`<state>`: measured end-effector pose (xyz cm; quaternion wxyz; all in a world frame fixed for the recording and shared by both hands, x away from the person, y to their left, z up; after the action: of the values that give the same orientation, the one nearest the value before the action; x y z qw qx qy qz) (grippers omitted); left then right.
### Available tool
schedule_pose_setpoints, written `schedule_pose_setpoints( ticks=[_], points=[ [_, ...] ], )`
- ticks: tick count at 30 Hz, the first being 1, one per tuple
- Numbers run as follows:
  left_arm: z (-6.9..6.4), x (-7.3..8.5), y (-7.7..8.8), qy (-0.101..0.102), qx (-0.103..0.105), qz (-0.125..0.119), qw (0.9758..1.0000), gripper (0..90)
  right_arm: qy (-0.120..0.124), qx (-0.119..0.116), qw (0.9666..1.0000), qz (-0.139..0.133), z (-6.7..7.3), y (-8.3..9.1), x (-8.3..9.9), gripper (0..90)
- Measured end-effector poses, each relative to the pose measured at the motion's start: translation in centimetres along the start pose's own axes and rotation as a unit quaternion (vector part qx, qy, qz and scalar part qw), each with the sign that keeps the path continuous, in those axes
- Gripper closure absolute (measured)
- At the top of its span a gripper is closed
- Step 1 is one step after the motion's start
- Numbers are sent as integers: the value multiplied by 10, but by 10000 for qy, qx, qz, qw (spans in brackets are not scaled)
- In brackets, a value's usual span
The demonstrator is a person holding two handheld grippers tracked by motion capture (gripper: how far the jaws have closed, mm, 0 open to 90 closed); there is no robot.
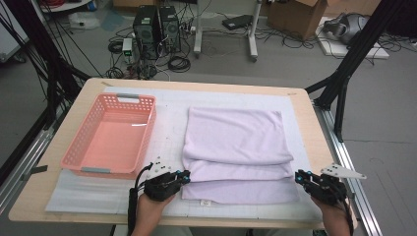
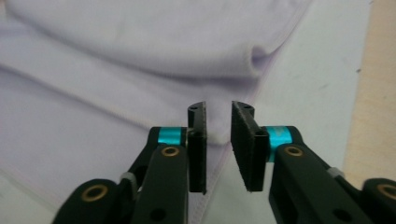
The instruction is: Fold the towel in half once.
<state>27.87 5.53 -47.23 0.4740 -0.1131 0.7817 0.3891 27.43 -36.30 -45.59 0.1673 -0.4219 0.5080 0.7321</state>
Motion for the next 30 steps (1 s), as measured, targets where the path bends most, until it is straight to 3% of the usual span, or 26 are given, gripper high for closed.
schedule_pose_setpoints(
  ticks=[2,4,8,10,11,12,16,22,30],
  points=[
    [0,2,0,-5,4,21,10000,846,-75,0,9998,-161,-1,3,-6,715],
    [0,3,-1,10,3,37,10000,844,-143,10,9999,-84,-1,-4,-6,686],
    [1,6,-1,103,53,39,9999,843,-47,80,9990,433,1,-30,3,654],
    [1,6,-1,123,72,9,9999,844,100,87,9979,636,1,-38,8,749],
    [2,6,0,104,83,5,9999,844,111,86,9982,576,2,-38,9,832],
    [2,6,0,123,86,-4,9999,844,126,115,9980,605,2,-38,9,874],
    [0,7,3,203,163,-65,9996,846,258,177,9977,595,3,-32,8,884],
    [-5,8,16,205,224,-127,9995,846,291,30,9985,470,8,-13,11,885],
    [-15,20,29,130,258,-25,9996,846,386,-88,9976,568,20,6,25,884]
  ],
)
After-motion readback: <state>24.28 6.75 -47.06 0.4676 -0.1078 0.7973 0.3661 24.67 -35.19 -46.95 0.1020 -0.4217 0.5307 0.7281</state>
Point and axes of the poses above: each handheld gripper's, and its own axes: y roughly backward along the jaws, x roughly out of its underside, z roughly to its left, the point moved 6 cm from there along -y, roughly forward along the jaws, and after that the axes turned 4 degrees about z, right-handed, at the moved point
